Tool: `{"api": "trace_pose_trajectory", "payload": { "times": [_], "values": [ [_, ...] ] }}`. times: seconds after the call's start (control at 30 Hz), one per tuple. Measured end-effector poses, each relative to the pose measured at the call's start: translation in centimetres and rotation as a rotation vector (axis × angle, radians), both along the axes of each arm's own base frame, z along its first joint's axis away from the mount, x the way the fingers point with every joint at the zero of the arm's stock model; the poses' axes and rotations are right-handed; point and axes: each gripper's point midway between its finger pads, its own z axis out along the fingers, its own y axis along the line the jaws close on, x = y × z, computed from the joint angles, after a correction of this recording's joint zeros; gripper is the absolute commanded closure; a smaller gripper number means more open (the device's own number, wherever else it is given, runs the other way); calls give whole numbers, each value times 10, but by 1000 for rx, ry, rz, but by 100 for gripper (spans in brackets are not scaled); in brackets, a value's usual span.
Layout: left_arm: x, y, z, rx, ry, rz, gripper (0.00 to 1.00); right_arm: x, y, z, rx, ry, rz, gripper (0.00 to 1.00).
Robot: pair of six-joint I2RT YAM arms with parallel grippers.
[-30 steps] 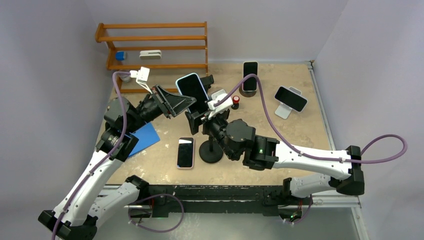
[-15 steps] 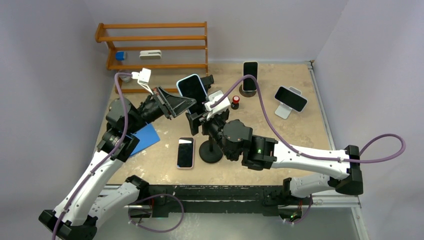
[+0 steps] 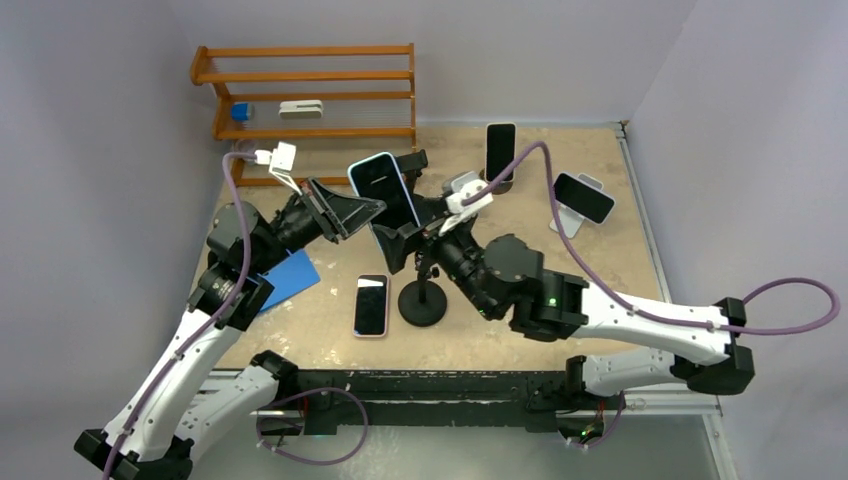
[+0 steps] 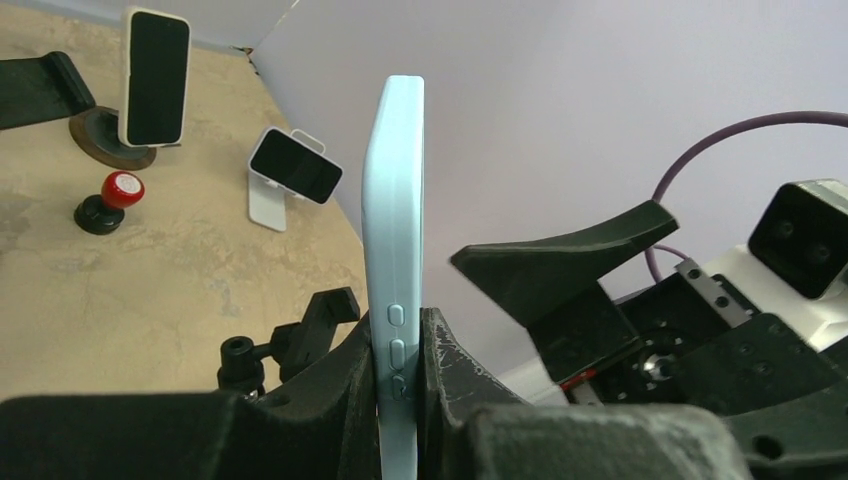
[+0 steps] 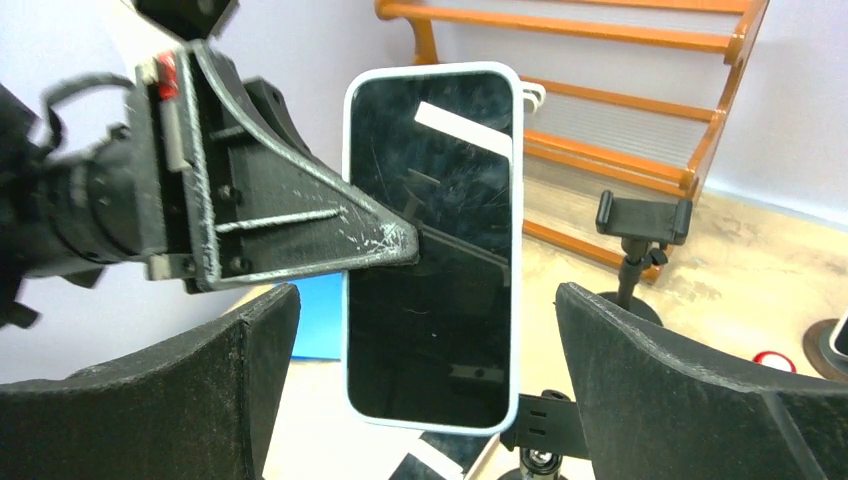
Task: Remove the phone from the phone stand
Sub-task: Remove the phone from the phone stand, then pick up the phone stand at the center of the board.
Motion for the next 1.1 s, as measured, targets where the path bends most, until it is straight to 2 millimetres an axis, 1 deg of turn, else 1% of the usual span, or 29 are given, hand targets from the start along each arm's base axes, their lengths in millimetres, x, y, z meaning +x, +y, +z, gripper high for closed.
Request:
{"api": "trace_pose_trajectory", "payload": {
  "times": [0.13,0.2,0.3,0.37,0.4,0.47,0.5,0.63,0.7,0.77,0.8,0.87,0.93,1.0,1.1],
  "values": [
    [0,6,-4,22,-2,36,100,-10,-16,24,76,-9,47,1],
    [0,12,-6,39,-8,65,100,-17,-30,34,118,-19,71,1],
    [-3,22,-8,70,-29,114,100,-26,-52,40,167,-31,98,1],
    [-5,31,-8,98,-53,152,100,-30,-62,35,179,-32,109,1],
    [-7,36,-8,114,-68,173,100,-32,-65,31,181,-31,116,1],
    [-8,45,-9,147,-94,217,100,-33,-69,14,168,-19,122,2],
    [-9,51,-11,169,-108,244,100,-34,-70,3,157,-11,122,2],
    [-9,72,-19,245,-150,340,100,-34,-68,-52,91,28,123,4],
    [-6,81,-29,288,-166,386,100,-34,-65,-87,45,54,124,4],
    [0,85,-44,341,-163,411,100,-35,-64,-115,12,80,125,6],
    [4,86,-55,371,-154,416,100,-36,-65,-124,4,91,126,7],
    [10,86,-80,436,-126,410,100,-38,-65,-137,12,117,129,8],
    [14,85,-100,487,-105,399,100,-39,-66,-140,55,129,130,9],
    [16,84,-117,522,-90,390,100,-39,-68,-142,104,135,130,9],
    [16,86,-142,568,-69,378,100,-38,-66,-152,126,140,124,9]
  ]
}}
